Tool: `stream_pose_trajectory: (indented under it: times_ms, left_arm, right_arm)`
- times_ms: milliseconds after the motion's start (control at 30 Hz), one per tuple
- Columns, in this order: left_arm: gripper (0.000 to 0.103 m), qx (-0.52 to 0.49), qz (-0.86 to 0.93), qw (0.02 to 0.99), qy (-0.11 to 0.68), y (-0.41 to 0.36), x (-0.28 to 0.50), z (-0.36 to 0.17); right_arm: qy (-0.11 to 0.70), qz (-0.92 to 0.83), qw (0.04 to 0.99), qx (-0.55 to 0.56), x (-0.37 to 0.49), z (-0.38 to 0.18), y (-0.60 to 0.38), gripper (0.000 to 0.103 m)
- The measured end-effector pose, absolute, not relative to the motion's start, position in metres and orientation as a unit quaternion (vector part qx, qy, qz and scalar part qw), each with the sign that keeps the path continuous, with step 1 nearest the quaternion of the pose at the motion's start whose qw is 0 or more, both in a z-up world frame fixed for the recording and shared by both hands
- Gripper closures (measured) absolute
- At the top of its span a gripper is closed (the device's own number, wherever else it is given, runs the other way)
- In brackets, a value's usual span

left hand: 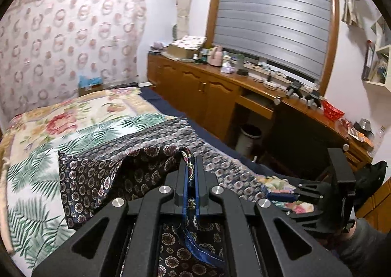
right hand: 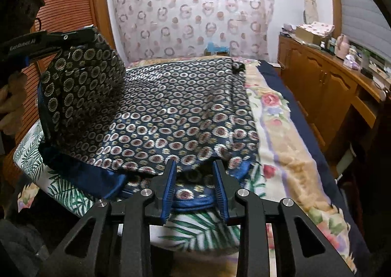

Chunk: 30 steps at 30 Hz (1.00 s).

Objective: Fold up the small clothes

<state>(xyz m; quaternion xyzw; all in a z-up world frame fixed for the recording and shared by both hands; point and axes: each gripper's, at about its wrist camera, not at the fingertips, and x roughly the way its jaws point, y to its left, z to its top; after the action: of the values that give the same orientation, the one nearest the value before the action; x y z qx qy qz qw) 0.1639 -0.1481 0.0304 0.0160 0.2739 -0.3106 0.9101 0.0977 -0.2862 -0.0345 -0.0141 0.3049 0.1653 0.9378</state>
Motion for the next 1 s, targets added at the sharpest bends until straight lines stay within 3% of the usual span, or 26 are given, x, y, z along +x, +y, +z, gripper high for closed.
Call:
stream_pose_trajectory:
  times_ms: [400,600,733,800,867,1000]
  left_arm:
    - [0.098,0.032,-0.356,0.893,0.274,-0.203,0.170,0.053]
    - [0.083,0.025,-0.350,0.886,0.302,-0.194,0.178,0.037]
    - [0.058,0.030,-0.355,0.884,0.302,-0.182,0.170,0.035]
    - [0.053,0.038,-0.351,0.887,0.298,-0.179,0.165,0.035]
    - [0.043,0.043,-0.345,0.889,0.299,-0.173,0.162,0.033]
    - [0.043,0.034,-0.329,0.893,0.306,-0.148,0.153,0.023]
  right_arm:
    - [0.292,0.156,0.944,0.004,0.094,-0.033,-0.303,0.075]
    - [0.291,0.150,0.945,0.005,0.091,-0.033,-0.305,0.075]
    - [0.290,0.144,0.946,0.007,0.093,-0.031,-0.309,0.075]
    - [0.290,0.142,0.946,0.008,0.093,-0.030,-0.309,0.075]
    - [0.288,0.141,0.947,0.008,0.094,-0.028,-0.307,0.075]
    - [0.285,0.141,0.948,0.003,0.094,-0.026,-0.301,0.075]
